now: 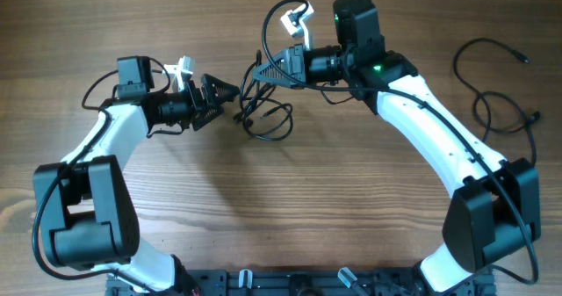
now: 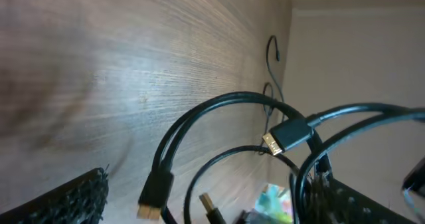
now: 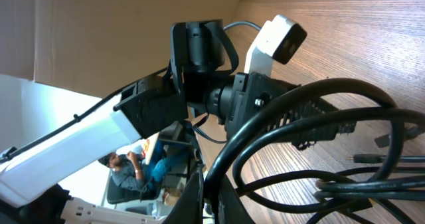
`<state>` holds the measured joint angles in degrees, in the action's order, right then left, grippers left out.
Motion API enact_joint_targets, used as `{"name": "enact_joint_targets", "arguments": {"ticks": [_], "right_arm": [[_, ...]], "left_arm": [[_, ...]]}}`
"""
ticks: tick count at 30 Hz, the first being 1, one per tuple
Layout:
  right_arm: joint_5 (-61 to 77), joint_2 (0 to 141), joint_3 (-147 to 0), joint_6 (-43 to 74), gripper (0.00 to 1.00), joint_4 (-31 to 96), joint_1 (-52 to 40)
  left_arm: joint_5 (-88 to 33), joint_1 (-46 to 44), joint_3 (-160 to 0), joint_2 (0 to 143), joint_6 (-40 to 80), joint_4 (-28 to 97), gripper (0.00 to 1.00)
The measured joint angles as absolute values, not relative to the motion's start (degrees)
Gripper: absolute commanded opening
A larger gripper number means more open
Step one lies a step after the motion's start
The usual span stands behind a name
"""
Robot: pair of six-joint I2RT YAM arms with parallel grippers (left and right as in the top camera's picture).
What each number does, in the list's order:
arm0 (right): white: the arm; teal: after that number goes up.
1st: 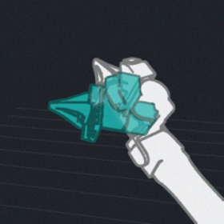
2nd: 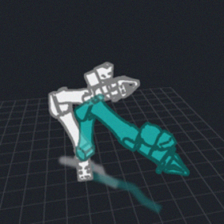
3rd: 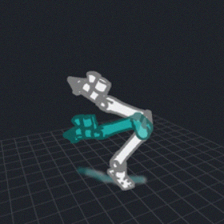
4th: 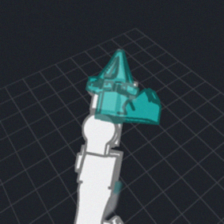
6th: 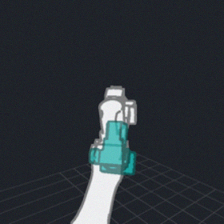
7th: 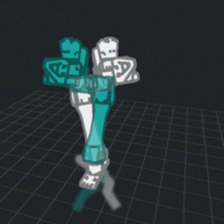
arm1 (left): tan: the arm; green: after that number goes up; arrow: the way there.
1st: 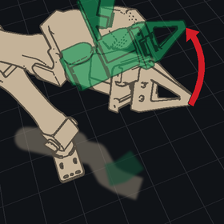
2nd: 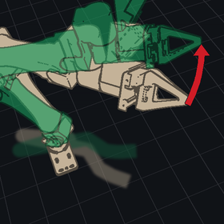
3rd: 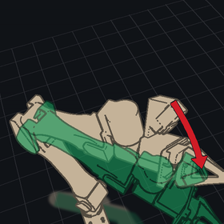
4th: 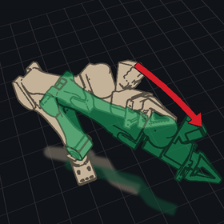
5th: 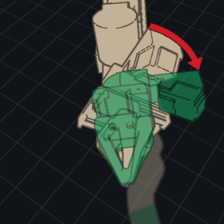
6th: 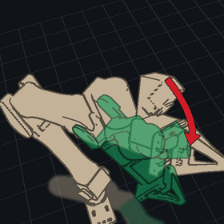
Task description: Untangle cables
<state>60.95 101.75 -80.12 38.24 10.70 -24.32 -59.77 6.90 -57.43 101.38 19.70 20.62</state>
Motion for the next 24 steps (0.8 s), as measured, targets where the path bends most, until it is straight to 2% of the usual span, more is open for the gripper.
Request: {"name": "enact_joint_targets", "arguments": {"ticks": [2, 5, 8, 11, 15, 22, 24], "right_arm": [[60.71, 101.75, -80.12, 39.27, 0.04, 10.66, -24.32], [60.36, 101.75, -80.12, 39.86, 0.04, 10.63, -24.32], [60.36, 101.75, -80.12, 39.94, 0.04, 10.66, -24.32], [60.34, 101.75, -80.12, 40.27, 0.04, 10.66, -24.32], [60.34, 101.75, -80.12, 40.32, 0.04, 10.63, -24.32], [60.34, 101.75, -80.12, 40.34, 0.04, 10.66, -24.32], [60.34, 101.75, -80.12, 40.34, 0.04, 10.66, -24.32]], "left_arm": [[-59.75, 7.64, -57.43, 101.38, 22.7, 21.04, 0.79], [-60.58, 8.34, -57.34, 101.38, 28.58, 23.44, 0.77], [-66.63, 8.43, -57.32, 101.38, 38.26, 25.76, 0.72], [-74.11, 8.43, -57.28, 101.38, 47.66, 27.14, 0.63], [-78.19, 7.75, -57.25, 101.38, 55.51, 29.23, 0.52], [-81.17, 4.89, -57.25, 101.38, 62.48, 31.05, 0.48], [-81.41, 4.49, -57.25, 101.38, 62.92, 31.07, 0.41]]}}
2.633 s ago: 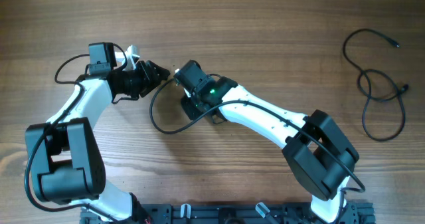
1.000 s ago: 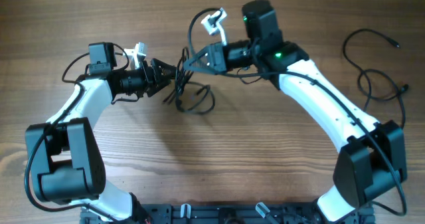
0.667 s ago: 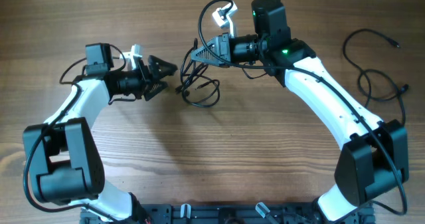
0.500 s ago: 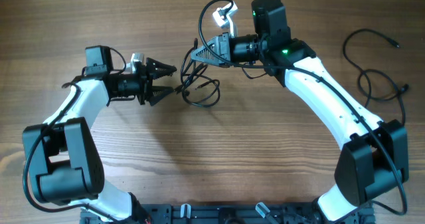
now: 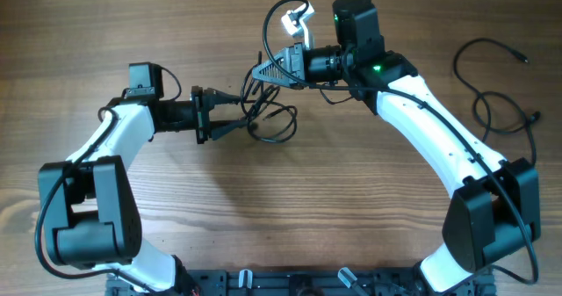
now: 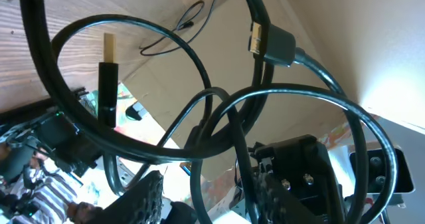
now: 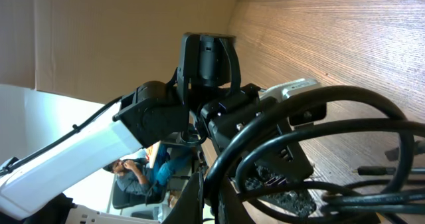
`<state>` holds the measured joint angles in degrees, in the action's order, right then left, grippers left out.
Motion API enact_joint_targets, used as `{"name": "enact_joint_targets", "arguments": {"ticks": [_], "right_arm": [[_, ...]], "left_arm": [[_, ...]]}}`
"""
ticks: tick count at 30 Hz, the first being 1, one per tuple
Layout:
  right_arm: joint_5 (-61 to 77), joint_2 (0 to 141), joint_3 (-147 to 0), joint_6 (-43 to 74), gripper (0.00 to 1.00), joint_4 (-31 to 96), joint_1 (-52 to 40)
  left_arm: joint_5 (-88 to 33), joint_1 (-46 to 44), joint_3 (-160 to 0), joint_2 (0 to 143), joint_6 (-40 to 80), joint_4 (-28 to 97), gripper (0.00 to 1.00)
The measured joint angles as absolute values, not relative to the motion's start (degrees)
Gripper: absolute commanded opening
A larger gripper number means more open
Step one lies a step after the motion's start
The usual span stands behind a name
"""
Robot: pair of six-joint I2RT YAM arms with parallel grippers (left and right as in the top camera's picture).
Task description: Untangle cables
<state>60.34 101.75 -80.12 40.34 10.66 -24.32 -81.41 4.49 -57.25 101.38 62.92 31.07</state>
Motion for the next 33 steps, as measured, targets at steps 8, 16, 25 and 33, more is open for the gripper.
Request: {"name": "enact_joint_targets", "arguments": {"ticks": [8, 16, 25, 33], "right_arm": [[60.31, 101.75, -80.12, 40.34, 0.04, 10.66, -24.32], [58.83, 101.75, -80.12, 40.69, 0.04, 10.35, -24.32], [58.43, 101.75, -80.12, 42.92, 0.04, 7.22, -24.32], [58.46, 101.75, -80.12, 43.72, 0.04, 7.22, -24.32]], "left_arm": [[-82.72, 2.46, -57.25, 101.38, 63.59, 32.21, 0.57], [-74.54, 2.17, -57.25, 101.38, 63.81, 32.32, 0.64], [-59.64, 2.17, -57.25, 101.38, 68.79, 28.53, 0.5], [-58.08, 2.17, -57.23, 101.38, 70.74, 26.26, 0.07]]}}
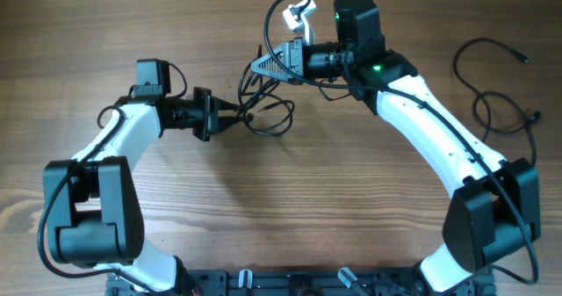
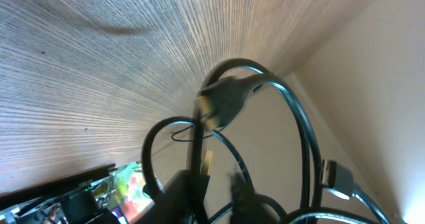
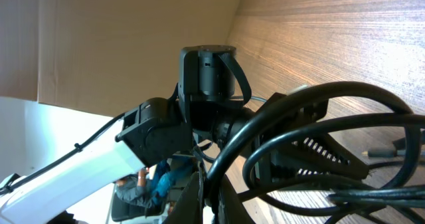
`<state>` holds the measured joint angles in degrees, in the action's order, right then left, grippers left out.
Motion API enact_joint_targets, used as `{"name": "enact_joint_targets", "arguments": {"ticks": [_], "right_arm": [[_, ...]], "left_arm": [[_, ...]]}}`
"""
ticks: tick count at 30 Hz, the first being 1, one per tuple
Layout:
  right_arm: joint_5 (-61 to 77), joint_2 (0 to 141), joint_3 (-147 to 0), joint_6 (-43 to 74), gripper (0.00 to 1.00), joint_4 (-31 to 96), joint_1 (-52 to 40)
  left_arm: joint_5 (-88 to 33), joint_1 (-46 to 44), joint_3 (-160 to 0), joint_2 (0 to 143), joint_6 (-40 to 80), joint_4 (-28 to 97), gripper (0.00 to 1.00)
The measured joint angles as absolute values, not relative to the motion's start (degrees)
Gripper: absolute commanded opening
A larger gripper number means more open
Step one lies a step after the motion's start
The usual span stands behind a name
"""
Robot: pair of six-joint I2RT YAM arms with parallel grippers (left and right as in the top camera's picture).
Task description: Untangle cables
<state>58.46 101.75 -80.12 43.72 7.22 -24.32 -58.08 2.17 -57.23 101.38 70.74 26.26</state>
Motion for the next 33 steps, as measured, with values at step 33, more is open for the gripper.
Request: {"name": "enact_joint_targets", "arguments": {"ticks": [33], "right_arm": [[19.79, 101.78, -78.98, 19.2, 0.04, 50.54, -5.45]], "left_arm": [[-10.33, 17.06, -57.23, 101.36, 53.21, 30.46, 0.04]]}}
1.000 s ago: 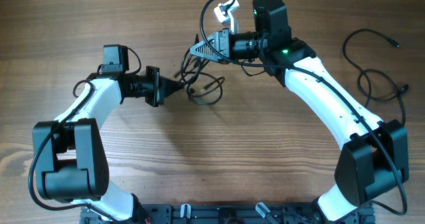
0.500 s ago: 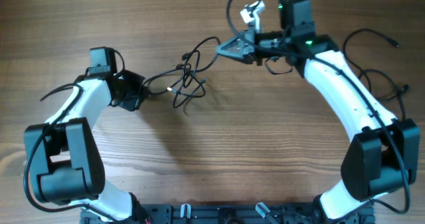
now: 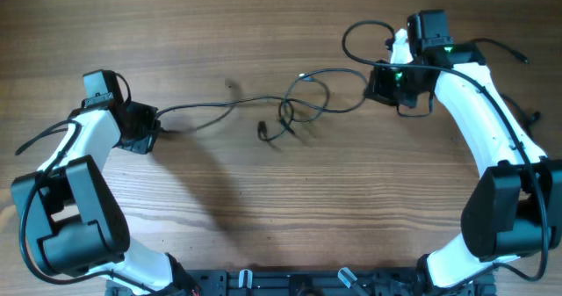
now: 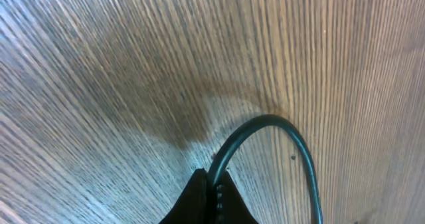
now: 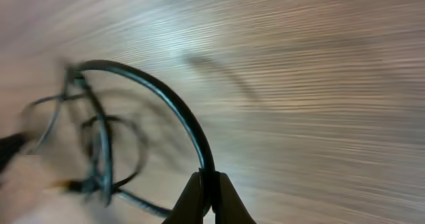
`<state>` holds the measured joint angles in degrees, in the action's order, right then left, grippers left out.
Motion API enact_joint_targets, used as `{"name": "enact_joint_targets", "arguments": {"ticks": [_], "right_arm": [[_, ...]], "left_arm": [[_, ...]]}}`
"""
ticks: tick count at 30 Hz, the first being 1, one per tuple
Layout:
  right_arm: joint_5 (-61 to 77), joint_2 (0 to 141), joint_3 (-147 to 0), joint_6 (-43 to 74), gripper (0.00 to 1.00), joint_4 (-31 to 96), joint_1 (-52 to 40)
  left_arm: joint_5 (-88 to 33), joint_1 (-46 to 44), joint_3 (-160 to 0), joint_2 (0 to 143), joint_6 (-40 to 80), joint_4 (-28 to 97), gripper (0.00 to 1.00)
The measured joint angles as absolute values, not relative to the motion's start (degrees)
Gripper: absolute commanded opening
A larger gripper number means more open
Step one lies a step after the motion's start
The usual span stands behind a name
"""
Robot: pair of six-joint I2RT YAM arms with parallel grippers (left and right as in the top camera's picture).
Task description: Untangle cables
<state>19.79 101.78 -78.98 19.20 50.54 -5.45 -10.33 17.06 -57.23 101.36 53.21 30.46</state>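
A black cable (image 3: 230, 106) lies stretched across the wooden table, with a small knot of loops (image 3: 299, 104) and loose plug ends (image 3: 263, 131) at its middle. My left gripper (image 3: 151, 131) at the far left is shut on one strand; in the left wrist view the cable (image 4: 292, 141) curves out of the left gripper (image 4: 212, 184). My right gripper (image 3: 376, 83) at the back right is shut on the other stretch. In the right wrist view the cable (image 5: 169, 101) arcs from the right gripper (image 5: 207, 184) toward the blurred knot (image 5: 99, 151). A loop (image 3: 360, 31) trails behind the right gripper.
A second thin black cable (image 3: 518, 57) lies at the table's far right, beside my right arm. The arm mounts (image 3: 263, 283) line the front edge.
The grippers were close together at the table's middle with the cables bunched between them. Now the left is far left, the right far right, and the cable lies drawn out between them.
My right gripper held the bunched cables up while the left stood open beside them. The left then sat in among the loops, and later was shut on a strand. Now the arms are wide apart and only a small knot is left mid-cable.
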Motion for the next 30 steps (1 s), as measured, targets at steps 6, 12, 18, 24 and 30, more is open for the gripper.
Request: {"name": "enact_joint_targets", "arguments": {"ticks": [6, 12, 18, 24, 30], "right_arm": [[7.16, 101.78, -73.36, 19.44, 0.04, 48.12, -5.41], [14.72, 101.78, -68.34, 19.09, 0.04, 40.53, -5.41], [31.92, 101.78, -67.57, 12.49, 0.04, 38.68, -5.48], [39.35, 101.78, -67.57, 9.26, 0.04, 38.48, -6.63], [40.82, 101.78, -67.57, 8.93, 0.04, 38.24, -6.87]], "left_arm": [[-9.26, 17.69, -57.23, 101.38, 53.21, 30.46, 0.04], [-10.0, 17.87, -57.23, 101.38, 53.19, 30.41, 0.15], [-16.43, 18.13, -57.17, 101.38, 48.47, 27.33, 0.91], [-24.8, 18.04, -57.17, 101.38, 40.07, 24.91, 1.0], [-27.42, 15.42, -57.17, 101.38, 37.08, 23.33, 1.0]]}}
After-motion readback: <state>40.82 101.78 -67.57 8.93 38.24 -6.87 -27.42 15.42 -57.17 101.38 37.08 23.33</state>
